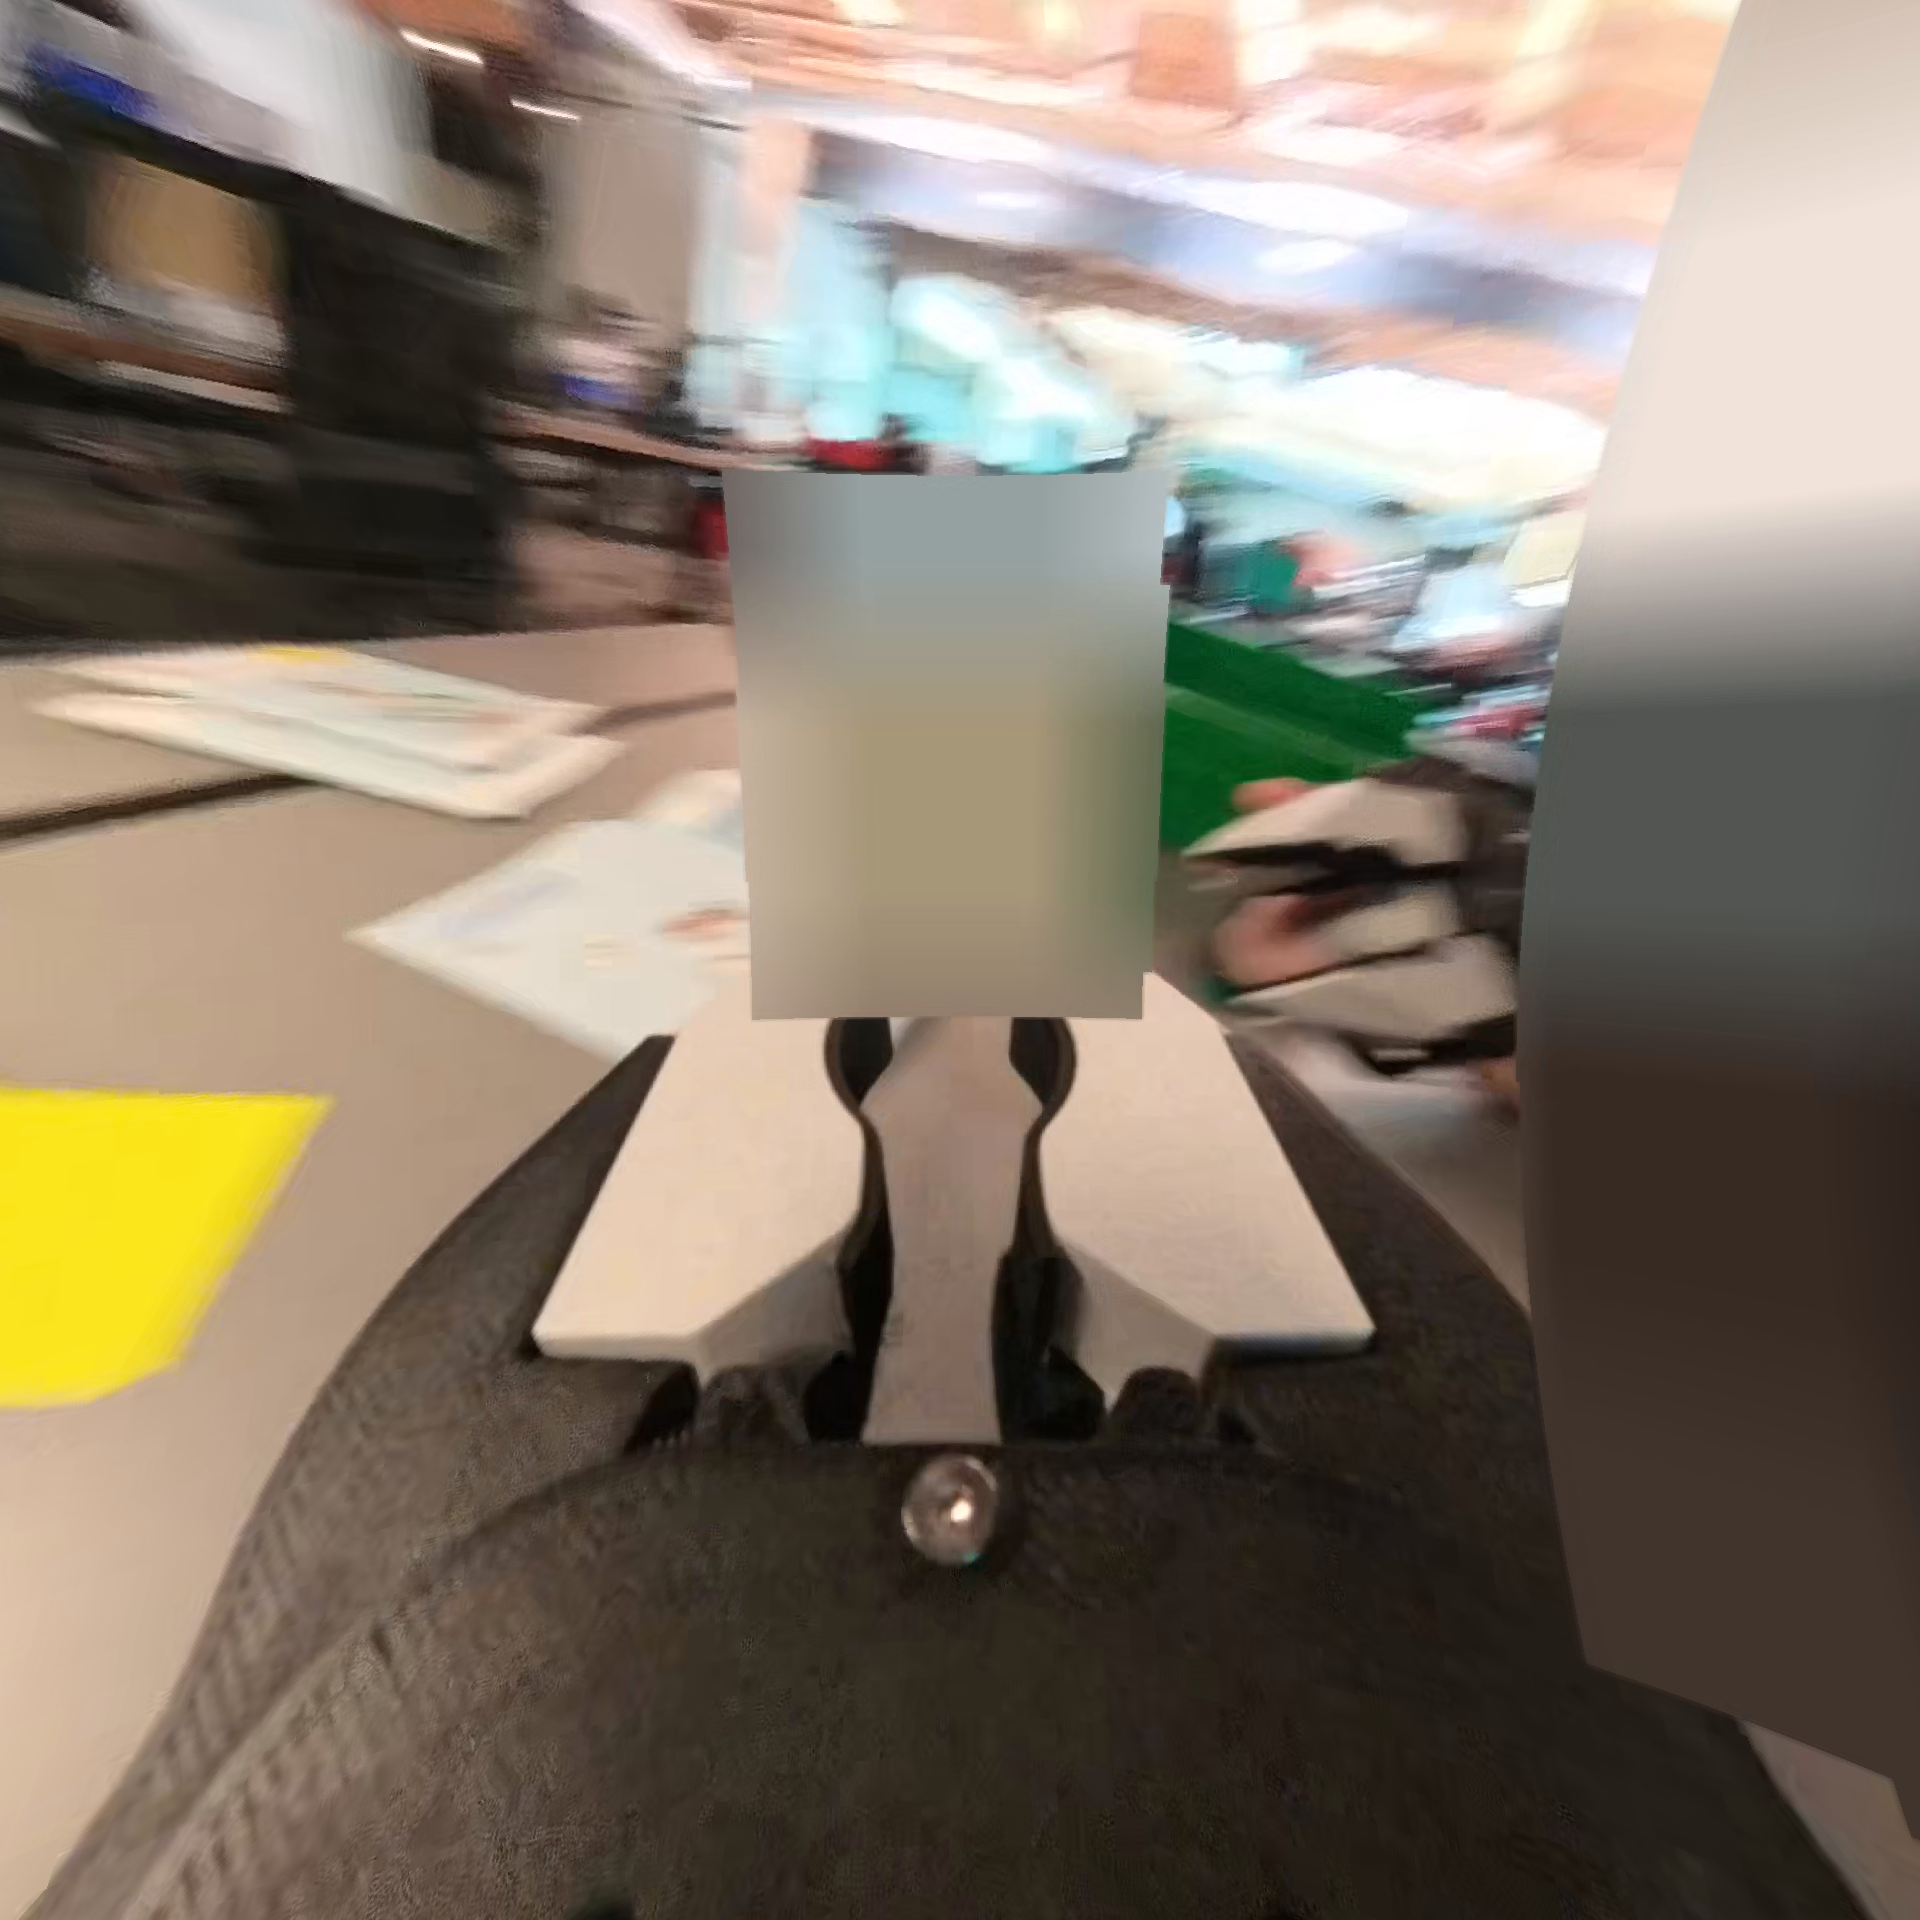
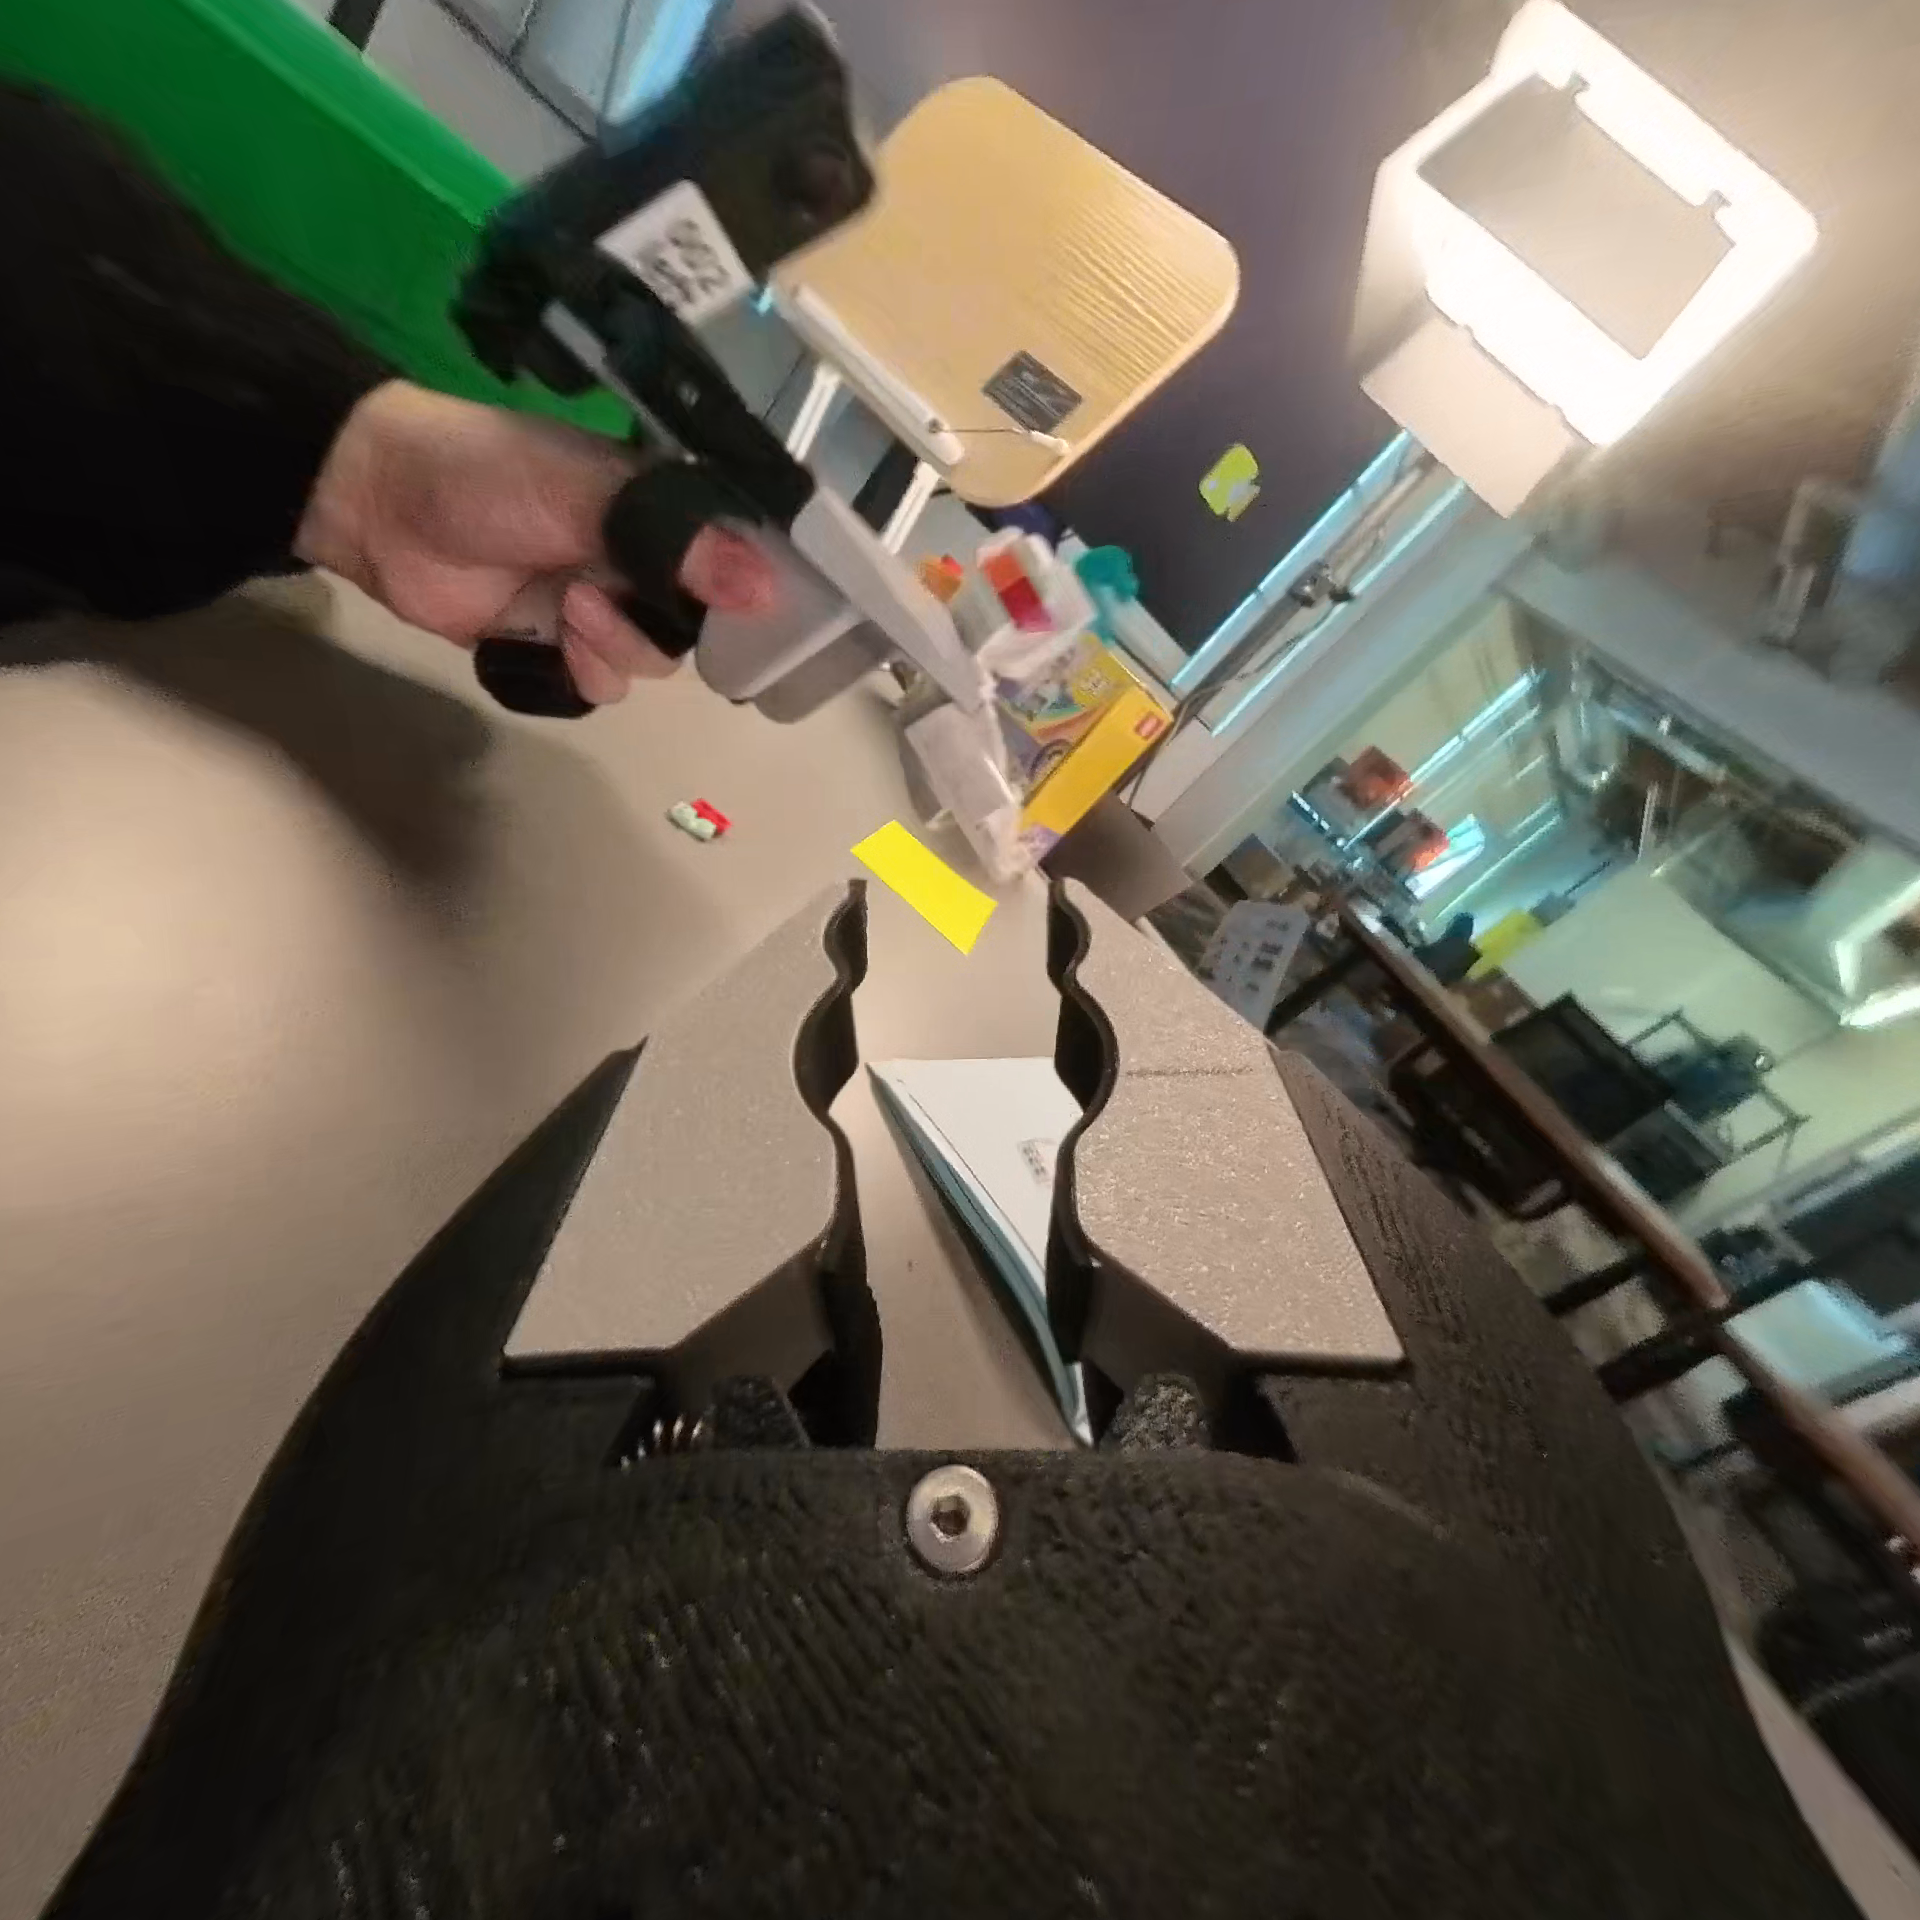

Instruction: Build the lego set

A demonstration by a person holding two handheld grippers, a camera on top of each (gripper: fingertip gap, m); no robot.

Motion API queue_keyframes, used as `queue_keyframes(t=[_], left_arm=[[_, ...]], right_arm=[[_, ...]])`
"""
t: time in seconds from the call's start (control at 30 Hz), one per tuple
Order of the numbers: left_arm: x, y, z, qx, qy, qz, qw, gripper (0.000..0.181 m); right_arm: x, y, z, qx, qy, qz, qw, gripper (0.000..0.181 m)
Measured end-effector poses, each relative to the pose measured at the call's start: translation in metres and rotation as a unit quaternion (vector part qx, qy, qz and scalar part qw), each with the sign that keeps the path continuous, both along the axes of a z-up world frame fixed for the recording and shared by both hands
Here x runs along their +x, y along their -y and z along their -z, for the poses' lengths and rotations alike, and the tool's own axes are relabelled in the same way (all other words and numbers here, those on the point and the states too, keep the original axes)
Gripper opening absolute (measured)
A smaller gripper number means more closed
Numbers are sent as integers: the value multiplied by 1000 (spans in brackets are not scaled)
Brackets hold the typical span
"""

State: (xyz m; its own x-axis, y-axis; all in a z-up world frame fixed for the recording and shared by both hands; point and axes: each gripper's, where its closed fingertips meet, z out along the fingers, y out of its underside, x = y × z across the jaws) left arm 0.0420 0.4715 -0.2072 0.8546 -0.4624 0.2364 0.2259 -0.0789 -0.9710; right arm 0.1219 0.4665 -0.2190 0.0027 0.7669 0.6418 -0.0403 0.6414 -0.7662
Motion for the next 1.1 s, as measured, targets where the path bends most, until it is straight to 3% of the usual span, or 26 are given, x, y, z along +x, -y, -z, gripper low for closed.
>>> queue_keyframes(t=[0.07, 0.17, 0.3, 0.57, 0.8, 1.0, 1.1], left_arm=[[-51, -7, 14, -28, -100, -149, 983, 15], [-100, -6, 40, -96, -191, -246, 945, 15], [-119, -5, 69, -170, -184, -258, 933, 15], [-130, 10, 74, -190, -202, -275, 921, 15], [-128, 23, 76, -200, -180, -254, 929, 18], [-125, 36, 78, -197, -232, -267, 914, 20], [-127, 39, 79, -209, -211, -276, 914, 21]], right_arm=[[2, -7, -3, -36, -10, 3, 999, 31], [2, -12, -4, -66, -13, 9, 998, 27], [0, -11, 0, -72, -3, 10, 997, 26], [-2, -11, 5, -69, 6, 16, 997, 23], [-4, -9, 9, -55, 17, 18, 998, 23], [-5, -8, 10, -51, 21, 19, 998, 23], [-5, -8, 11, -48, 22, 22, 998, 22]])
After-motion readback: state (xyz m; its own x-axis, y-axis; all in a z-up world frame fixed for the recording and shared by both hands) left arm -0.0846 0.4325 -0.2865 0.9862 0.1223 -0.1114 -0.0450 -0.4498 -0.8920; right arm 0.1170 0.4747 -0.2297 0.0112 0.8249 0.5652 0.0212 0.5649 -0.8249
